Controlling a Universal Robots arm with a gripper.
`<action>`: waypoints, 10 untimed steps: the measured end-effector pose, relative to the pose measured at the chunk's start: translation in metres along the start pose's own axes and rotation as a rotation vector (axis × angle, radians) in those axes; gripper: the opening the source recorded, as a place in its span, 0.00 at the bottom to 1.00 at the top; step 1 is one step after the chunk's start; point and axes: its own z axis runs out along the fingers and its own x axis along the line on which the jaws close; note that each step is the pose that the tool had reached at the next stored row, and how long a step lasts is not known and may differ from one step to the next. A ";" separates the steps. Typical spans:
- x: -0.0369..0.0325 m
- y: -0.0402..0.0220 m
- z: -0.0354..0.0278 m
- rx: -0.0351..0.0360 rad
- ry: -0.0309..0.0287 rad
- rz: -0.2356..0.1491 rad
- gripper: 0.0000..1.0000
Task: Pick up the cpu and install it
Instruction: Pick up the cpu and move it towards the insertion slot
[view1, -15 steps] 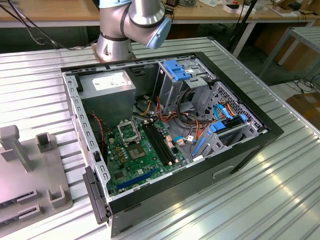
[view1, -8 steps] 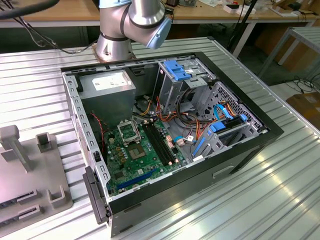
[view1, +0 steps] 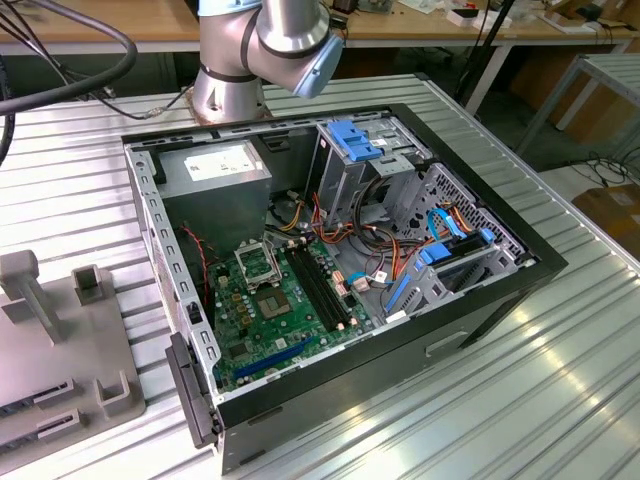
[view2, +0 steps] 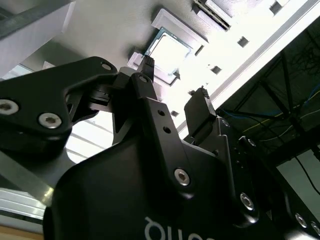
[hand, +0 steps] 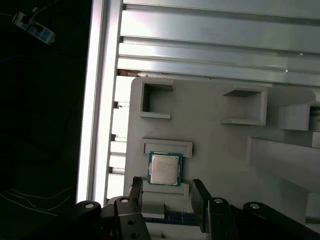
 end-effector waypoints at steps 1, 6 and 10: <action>0.0000 0.0000 0.0001 0.0000 0.0000 0.000 0.52; 0.0000 0.0000 0.0009 0.0001 0.0001 0.001 0.52; 0.0000 -0.0001 0.0013 0.0000 0.0000 0.001 0.52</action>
